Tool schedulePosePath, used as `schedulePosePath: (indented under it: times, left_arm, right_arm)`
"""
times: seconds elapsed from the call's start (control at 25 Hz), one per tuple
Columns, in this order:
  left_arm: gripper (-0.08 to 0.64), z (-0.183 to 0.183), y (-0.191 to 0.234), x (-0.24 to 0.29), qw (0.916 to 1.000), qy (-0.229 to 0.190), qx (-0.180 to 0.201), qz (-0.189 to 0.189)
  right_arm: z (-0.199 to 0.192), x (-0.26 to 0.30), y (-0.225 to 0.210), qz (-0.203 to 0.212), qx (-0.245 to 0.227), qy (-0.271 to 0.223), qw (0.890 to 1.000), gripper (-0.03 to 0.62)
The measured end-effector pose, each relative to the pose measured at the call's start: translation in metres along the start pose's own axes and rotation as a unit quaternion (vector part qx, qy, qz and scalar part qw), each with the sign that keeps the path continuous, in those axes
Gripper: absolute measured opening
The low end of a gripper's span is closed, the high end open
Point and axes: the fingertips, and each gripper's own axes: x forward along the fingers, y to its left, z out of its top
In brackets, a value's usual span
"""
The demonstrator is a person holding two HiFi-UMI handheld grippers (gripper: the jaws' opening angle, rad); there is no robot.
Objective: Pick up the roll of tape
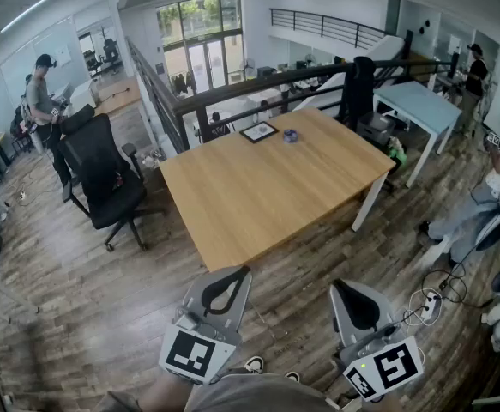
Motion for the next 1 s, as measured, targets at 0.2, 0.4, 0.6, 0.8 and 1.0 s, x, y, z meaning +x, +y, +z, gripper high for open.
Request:
schedulePosePath:
  times: [0.2, 0.4, 0.6, 0.8, 1.0]
  left_arm:
    - [0.002, -0.004, -0.022, 0.002, 0.9999, 0.004, -0.014, 0.003]
    - [0.002, -0.001, -0.042, 0.001, 0.9998, 0.007, -0.015, 0.008]
    - [0.002, -0.002, -0.069, 0.004, 0.9998, 0.003, -0.020, 0.007]
    - [0.001, -0.002, -0.099, 0.005, 0.9996, -0.004, -0.029, -0.002]
    - [0.068, 0.023, -0.103, -0.002, 0.9952, -0.087, -0.035, 0.029]
  right_arm:
    - [-0.004, -0.020, -0.015, -0.010, 0.015, -0.010, 1.000, 0.018]
    - [-0.007, -0.040, -0.023, -0.009, 0.012, -0.007, 1.000, 0.018]
    - [-0.015, -0.062, -0.033, -0.004, 0.017, -0.006, 1.000, 0.018]
    - [-0.023, -0.085, -0.042, -0.003, 0.008, 0.003, 1.000, 0.018]
    - [-0.031, -0.107, -0.052, -0.017, 0.016, 0.003, 1.000, 0.018]
